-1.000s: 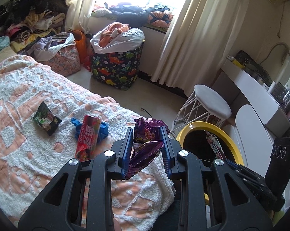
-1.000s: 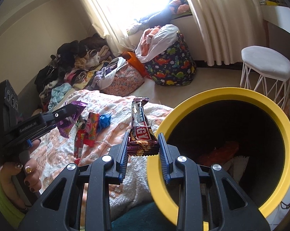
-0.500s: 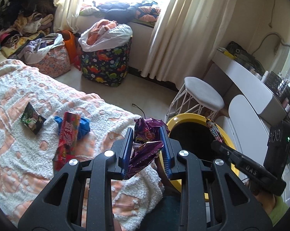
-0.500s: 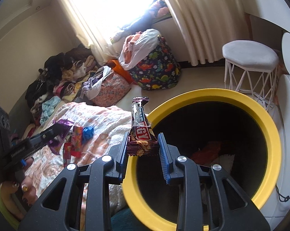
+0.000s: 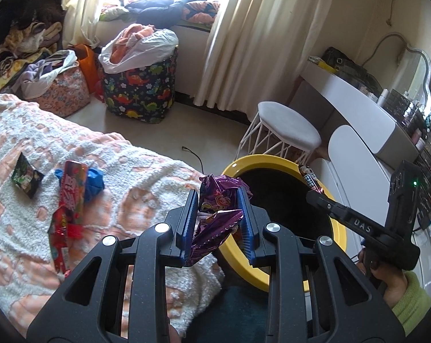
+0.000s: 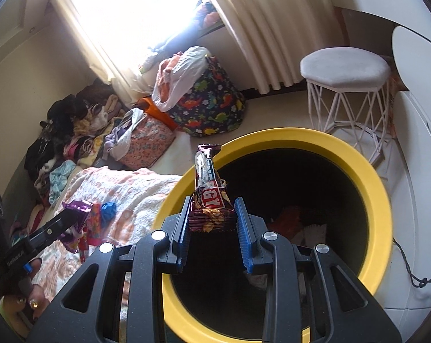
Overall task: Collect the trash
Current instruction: 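Carry the purple wrapper and chocolate bar over the yellow bin, then open both grippers to drop the wrapper and chocolate bar into the bin, then move both tools back to the bed toward the snack bag and candy tube, then grasp green snack bag with left gripper while right gripper grasps red candy tube, then carry the green snack bag and red candy tube over the yellow bin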
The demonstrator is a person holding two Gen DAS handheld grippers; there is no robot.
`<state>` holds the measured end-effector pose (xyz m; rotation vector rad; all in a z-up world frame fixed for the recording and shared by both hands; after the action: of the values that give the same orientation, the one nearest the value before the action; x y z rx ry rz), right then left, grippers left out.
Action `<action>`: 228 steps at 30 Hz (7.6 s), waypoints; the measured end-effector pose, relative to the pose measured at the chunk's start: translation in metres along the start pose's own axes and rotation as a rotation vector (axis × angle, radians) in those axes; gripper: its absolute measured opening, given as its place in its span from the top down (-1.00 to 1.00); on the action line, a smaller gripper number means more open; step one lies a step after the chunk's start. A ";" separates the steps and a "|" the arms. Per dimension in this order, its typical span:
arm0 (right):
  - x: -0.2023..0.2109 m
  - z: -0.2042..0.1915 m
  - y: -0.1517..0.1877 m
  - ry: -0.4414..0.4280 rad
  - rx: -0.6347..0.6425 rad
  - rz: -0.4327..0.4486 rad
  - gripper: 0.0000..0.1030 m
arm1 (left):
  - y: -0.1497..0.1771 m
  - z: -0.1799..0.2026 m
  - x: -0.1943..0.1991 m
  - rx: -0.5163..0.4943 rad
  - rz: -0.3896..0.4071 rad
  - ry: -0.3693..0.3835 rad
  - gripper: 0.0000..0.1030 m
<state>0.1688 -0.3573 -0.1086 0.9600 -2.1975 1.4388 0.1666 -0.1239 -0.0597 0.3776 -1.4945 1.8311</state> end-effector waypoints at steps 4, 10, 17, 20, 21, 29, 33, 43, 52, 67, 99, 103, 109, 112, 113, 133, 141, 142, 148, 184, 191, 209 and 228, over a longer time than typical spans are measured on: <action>0.001 0.009 0.000 0.017 -0.021 0.002 0.46 | 0.004 0.007 -0.005 -0.014 -0.015 0.010 0.58; 0.000 0.020 0.000 0.034 -0.048 -0.005 0.46 | 0.010 0.019 -0.014 -0.035 -0.037 0.026 0.58; -0.002 0.028 -0.001 0.049 -0.073 -0.013 0.46 | 0.015 0.027 -0.025 -0.058 -0.062 0.039 0.58; -0.002 0.032 0.000 0.055 -0.083 -0.016 0.46 | 0.017 0.030 -0.030 -0.066 -0.075 0.042 0.58; -0.002 0.033 0.000 0.057 -0.085 -0.017 0.46 | 0.017 0.030 -0.032 -0.070 -0.079 0.044 0.58; -0.005 0.038 0.001 0.073 -0.098 -0.030 0.46 | 0.026 0.035 -0.046 -0.093 -0.111 0.051 0.58; -0.007 0.041 0.002 0.078 -0.107 -0.038 0.46 | 0.029 0.038 -0.053 -0.102 -0.126 0.056 0.58; -0.009 0.053 0.003 0.097 -0.148 -0.042 0.42 | 0.026 0.053 -0.073 -0.122 -0.149 0.077 0.58; -0.003 0.055 0.000 0.121 -0.155 -0.005 -0.03 | 0.025 0.054 -0.072 -0.093 -0.142 0.106 -0.08; 0.011 0.033 -0.010 0.120 -0.078 0.108 -0.56 | 0.012 0.012 -0.035 -0.019 -0.040 -0.057 -0.78; -0.023 -0.105 0.037 -0.035 0.214 -0.016 -0.59 | 0.000 -0.125 0.028 0.210 0.098 -0.252 -0.78; -0.030 -0.122 0.041 -0.047 0.251 -0.035 -0.59 | 0.002 -0.140 0.033 0.238 0.105 -0.263 -0.78; -0.043 -0.144 0.046 -0.066 0.303 -0.059 -0.59 | 0.006 -0.159 0.037 0.273 0.108 -0.279 -0.78; -0.051 -0.159 0.046 -0.081 0.332 -0.070 -0.59 | 0.008 -0.171 0.038 0.294 0.110 -0.290 -0.78; -0.054 -0.163 0.047 -0.086 0.338 -0.074 -0.59 | 0.009 -0.176 0.039 0.302 0.112 -0.296 -0.78; -0.146 -0.226 0.055 -0.170 0.324 -0.244 -0.41 | 0.023 -0.272 0.022 0.540 0.061 -0.291 -0.17; -0.176 -0.246 0.067 -0.211 0.318 -0.335 -0.12 | 0.019 -0.276 0.001 0.558 0.038 -0.249 -0.02; -0.179 -0.248 0.070 -0.217 0.325 -0.349 -0.05 | 0.019 -0.278 -0.001 0.563 0.036 -0.245 -0.02; -0.178 -0.248 0.082 -0.241 0.337 -0.368 0.31 | 0.017 -0.285 -0.009 0.589 0.036 -0.230 0.05; -0.069 -0.153 0.037 -0.207 0.206 -0.134 0.33 | -0.008 -0.166 0.008 0.329 0.060 -0.169 0.85; -0.052 -0.121 0.027 -0.174 0.151 -0.095 0.33 | -0.008 -0.128 -0.002 0.262 0.034 -0.124 0.85; -0.026 -0.049 0.010 -0.060 0.018 -0.013 0.33 | -0.008 -0.060 -0.017 0.132 -0.006 -0.053 0.85; -0.007 0.011 -0.005 0.035 -0.072 0.034 0.33 | -0.003 -0.007 -0.029 0.011 -0.048 -0.005 0.85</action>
<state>0.1785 -0.3662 -0.1141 0.8708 -2.2339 1.3704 0.1900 -0.1276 -0.0780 0.4207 -1.4668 1.8027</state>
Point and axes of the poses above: each gripper's, at about its wrist camera, not at the fingertips, and x roughly against the way its jaws point, z to its right, y to its underside, the point moved 4 cm from there along -x, roughly the way its jaws point
